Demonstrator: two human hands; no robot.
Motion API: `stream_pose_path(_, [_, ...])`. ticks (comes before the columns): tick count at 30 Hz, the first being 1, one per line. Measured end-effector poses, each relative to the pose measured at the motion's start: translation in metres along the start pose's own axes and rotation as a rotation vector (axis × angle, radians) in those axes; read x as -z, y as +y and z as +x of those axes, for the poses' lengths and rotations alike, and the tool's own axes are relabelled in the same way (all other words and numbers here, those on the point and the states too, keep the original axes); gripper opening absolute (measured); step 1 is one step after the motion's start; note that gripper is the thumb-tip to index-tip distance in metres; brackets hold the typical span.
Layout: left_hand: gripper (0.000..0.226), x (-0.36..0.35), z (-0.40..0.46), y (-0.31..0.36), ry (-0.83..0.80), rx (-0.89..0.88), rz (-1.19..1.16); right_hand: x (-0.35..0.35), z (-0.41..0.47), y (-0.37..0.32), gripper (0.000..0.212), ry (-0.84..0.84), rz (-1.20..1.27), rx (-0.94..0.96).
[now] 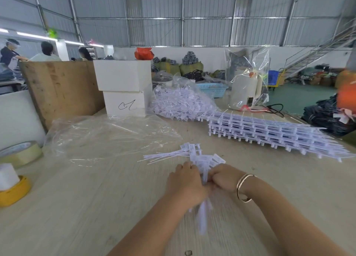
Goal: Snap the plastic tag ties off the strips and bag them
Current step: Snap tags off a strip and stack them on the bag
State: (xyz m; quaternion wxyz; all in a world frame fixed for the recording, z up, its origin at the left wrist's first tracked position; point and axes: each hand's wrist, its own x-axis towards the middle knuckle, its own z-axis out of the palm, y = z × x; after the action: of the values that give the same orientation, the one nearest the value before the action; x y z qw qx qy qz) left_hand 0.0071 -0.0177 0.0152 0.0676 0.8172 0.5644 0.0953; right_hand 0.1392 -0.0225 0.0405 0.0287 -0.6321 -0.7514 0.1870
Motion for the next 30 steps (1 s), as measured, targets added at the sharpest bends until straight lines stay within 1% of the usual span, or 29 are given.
stream_pose_path(1, [0.055,0.002,0.001,-0.001,-0.025,-0.010,-0.012,-0.001,-0.002,-0.002,0.028,0.010,0.135,0.029])
stream_pose_path(3, [0.051,0.009,0.000,-0.006,-0.093,-0.013,-0.054,-0.001,-0.004,-0.002,0.030,0.000,0.321,0.044])
stream_pose_path(4, [0.044,0.012,-0.001,-0.008,-0.108,-0.018,-0.055,0.001,-0.006,-0.001,0.033,0.006,0.394,0.049])
stream_pose_path(5, [0.035,0.015,-0.002,-0.009,-0.111,-0.031,-0.007,0.004,-0.009,0.000,0.037,0.049,0.459,0.058])
stream_pose_path(6, [0.028,0.017,-0.002,-0.010,-0.111,-0.046,0.080,0.008,-0.010,0.003,0.042,0.136,0.522,0.065])
stream_pose_path(7, [0.025,0.018,-0.003,-0.010,-0.114,-0.056,0.169,0.011,-0.010,0.007,0.045,0.259,0.599,0.070])
stream_pose_path(8, [0.025,0.018,-0.003,-0.011,-0.121,-0.064,0.236,0.015,-0.009,0.013,0.047,0.402,0.692,0.063])
stream_pose_path(10, [0.027,0.017,-0.004,-0.011,-0.117,-0.101,0.299,0.020,-0.007,0.026,0.049,0.683,0.854,0.035])
stream_pose_path(11, [0.027,0.018,-0.005,-0.013,-0.098,-0.127,0.306,0.020,-0.005,0.031,0.049,0.791,0.888,0.022])
stream_pose_path(13, [0.027,0.022,-0.006,-0.021,-0.046,-0.173,0.269,0.017,-0.001,0.037,0.049,0.899,0.835,0.000])
stream_pose_path(16, [0.029,0.027,0.002,-0.043,0.008,-0.214,0.193,0.009,0.004,0.042,0.049,0.946,0.710,-0.009])
stream_pose_path(19, [0.028,0.034,0.017,-0.066,0.082,-0.212,0.155,0.004,0.008,0.046,0.049,0.990,0.718,0.004])
stream_pose_path(21, [0.030,0.037,0.033,-0.078,0.144,-0.186,0.166,0.001,0.012,0.048,0.049,0.993,0.718,-0.006])
stream_pose_path(24, [0.019,0.038,0.056,-0.089,0.199,-0.150,0.256,-0.006,0.020,0.050,0.049,0.939,0.634,-0.017])
stream_pose_path(25, [0.017,0.036,0.063,-0.092,0.195,-0.138,0.296,-0.008,0.022,0.050,0.050,0.920,0.601,-0.013])
stream_pose_path(27, [0.028,0.028,0.076,-0.101,0.158,-0.129,0.375,-0.009,0.025,0.050,0.051,0.894,0.559,-0.002])
stream_pose_path(28, [0.035,0.024,0.081,-0.105,0.136,-0.129,0.387,-0.009,0.026,0.050,0.051,0.882,0.546,-0.001])
stream_pose_path(30, [0.046,0.019,0.087,-0.108,0.065,-0.131,0.334,-0.010,0.028,0.051,0.051,0.849,0.529,-0.008])
